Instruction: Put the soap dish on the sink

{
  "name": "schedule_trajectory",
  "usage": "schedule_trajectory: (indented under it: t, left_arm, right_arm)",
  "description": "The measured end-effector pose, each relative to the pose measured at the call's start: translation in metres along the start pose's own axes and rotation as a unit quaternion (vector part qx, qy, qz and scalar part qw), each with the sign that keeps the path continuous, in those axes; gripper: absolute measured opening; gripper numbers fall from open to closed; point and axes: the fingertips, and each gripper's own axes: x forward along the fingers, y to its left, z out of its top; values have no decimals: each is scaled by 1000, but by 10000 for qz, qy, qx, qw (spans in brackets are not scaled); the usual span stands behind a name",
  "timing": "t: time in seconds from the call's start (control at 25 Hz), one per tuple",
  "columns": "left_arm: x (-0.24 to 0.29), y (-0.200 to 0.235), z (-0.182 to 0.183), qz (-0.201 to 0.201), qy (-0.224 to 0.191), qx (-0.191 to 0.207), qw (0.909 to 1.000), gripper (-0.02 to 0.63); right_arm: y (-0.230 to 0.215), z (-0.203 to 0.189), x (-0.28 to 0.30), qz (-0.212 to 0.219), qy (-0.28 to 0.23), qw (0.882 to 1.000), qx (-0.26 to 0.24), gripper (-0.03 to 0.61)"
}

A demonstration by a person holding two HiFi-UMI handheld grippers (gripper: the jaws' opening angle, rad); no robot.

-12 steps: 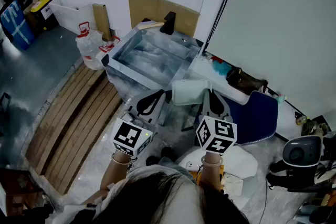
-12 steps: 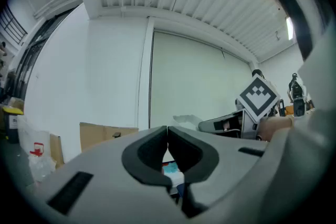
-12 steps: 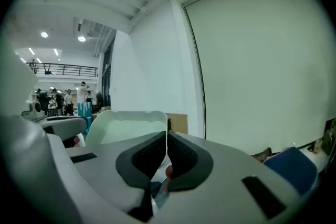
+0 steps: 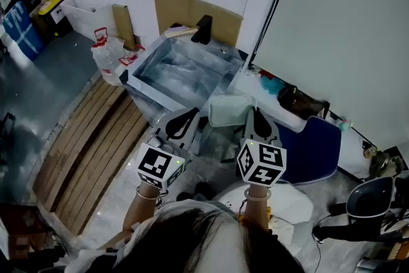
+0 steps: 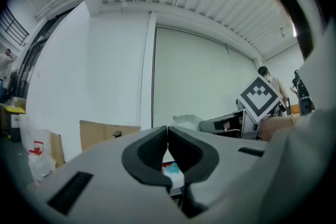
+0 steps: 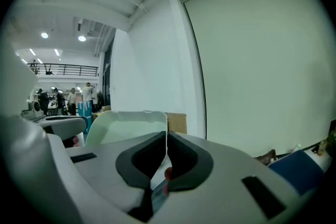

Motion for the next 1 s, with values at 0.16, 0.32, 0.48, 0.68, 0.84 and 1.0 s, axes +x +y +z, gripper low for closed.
schedule_trajectory:
  t: [0.16, 0.32, 0.48, 0.68, 0.84, 1.0]
  left_arm:
    - [16, 3, -3, 80, 25, -10, 10000, 9]
    - [33, 2, -8, 178, 52, 3, 9998, 9]
    - [43, 2, -14, 313, 93, -14, 9995, 9]
    - [53, 5, -17, 402, 180, -16, 9990, 9]
    - [64, 6, -20, 385, 270, 1, 9989, 9]
    - [72, 8, -23, 314, 303, 6, 9990, 9]
  right_arm:
    - [-11, 3, 16, 74, -14, 10000, 14, 29]
    - [-25, 2, 32, 176, -9, 9998, 16, 28]
    - [-36, -3, 44, 278, 77, 9996, -14, 28]
    - [-44, -10, 56, 352, 194, 9992, 23, 29]
    - [-50, -12, 66, 384, 232, 9989, 98, 29]
    - [-52, -11, 75, 390, 222, 9989, 149, 29]
